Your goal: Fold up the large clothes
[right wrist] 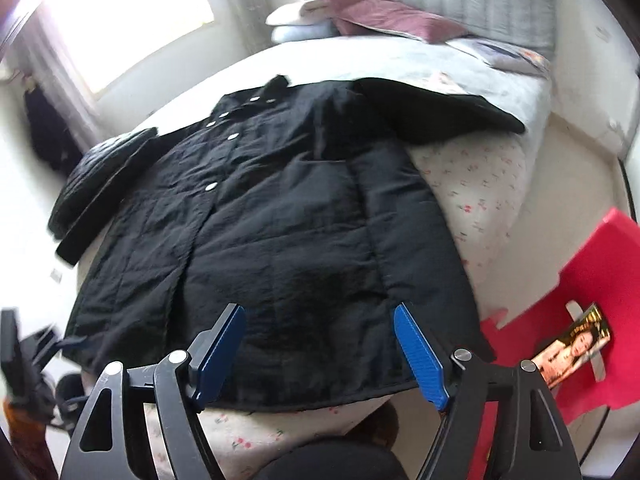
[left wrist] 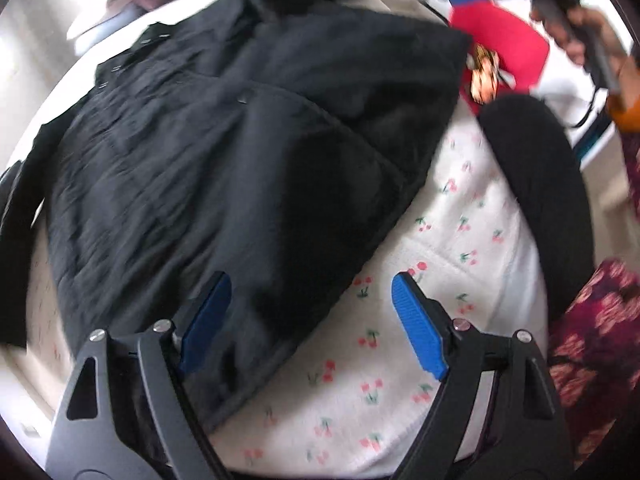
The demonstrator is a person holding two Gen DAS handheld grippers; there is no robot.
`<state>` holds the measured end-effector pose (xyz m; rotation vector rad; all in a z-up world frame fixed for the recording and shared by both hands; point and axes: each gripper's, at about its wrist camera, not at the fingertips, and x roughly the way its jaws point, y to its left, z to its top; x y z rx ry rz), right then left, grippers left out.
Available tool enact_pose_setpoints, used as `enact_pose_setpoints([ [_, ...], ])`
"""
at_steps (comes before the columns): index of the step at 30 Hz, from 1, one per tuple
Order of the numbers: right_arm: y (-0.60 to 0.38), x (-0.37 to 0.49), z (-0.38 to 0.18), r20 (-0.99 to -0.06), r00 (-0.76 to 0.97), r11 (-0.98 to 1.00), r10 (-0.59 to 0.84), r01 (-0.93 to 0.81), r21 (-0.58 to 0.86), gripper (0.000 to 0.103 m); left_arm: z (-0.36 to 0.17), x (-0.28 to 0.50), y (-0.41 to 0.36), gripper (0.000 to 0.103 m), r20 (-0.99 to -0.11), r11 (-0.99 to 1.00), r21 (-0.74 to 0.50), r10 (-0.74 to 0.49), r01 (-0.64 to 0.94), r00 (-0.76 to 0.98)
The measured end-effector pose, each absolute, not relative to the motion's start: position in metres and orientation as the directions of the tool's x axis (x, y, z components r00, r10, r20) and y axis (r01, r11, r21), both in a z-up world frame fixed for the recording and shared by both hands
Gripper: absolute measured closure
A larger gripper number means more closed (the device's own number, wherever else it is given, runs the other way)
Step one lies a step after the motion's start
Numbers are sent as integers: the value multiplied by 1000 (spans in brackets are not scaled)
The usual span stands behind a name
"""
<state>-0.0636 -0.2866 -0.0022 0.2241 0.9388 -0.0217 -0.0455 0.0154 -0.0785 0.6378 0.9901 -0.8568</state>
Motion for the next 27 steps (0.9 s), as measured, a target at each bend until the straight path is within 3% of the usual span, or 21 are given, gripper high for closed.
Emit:
enact_pose_setpoints([
  [3,-264,-64,-12,-816,555,979,160,17,203,25,-94,-39,3,20,-918,497,61,-313,865,245],
  [5,-256,-64,-19,-819,538,975,197,-18,223,25,-96,-30,1,30,-917,516,24,-331,856,225],
  [7,-244,-62,-28,-829,513,972,223,-56,226,25,-91,-20,4,67,-912,549,-22,-352,836,208],
  [9,-230,-62,-35,-839,492,972,233,-104,209,25,-78,-3,18,87,-886,612,-147,-431,777,171],
  [11,-211,-61,-40,-845,468,964,260,-182,195,25,-69,17,38,89,-836,648,-311,-534,695,123],
  [14,-178,-59,-48,-848,432,932,307,-317,176,25,-61,37,66,90,-766,673,-452,-630,586,132],
  [21,-81,-63,-75,-886,318,738,337,-674,38,26,-59,49,75,90,-719,661,-539,-684,522,123],
  [25,-41,-63,-96,-914,289,625,284,-779,-52,43,-60,51,70,90,-722,660,-537,-682,525,119],
  [27,-32,-57,-104,-915,312,614,254,-783,-96,43,-60,55,70,90,-720,660,-539,-684,523,120],
])
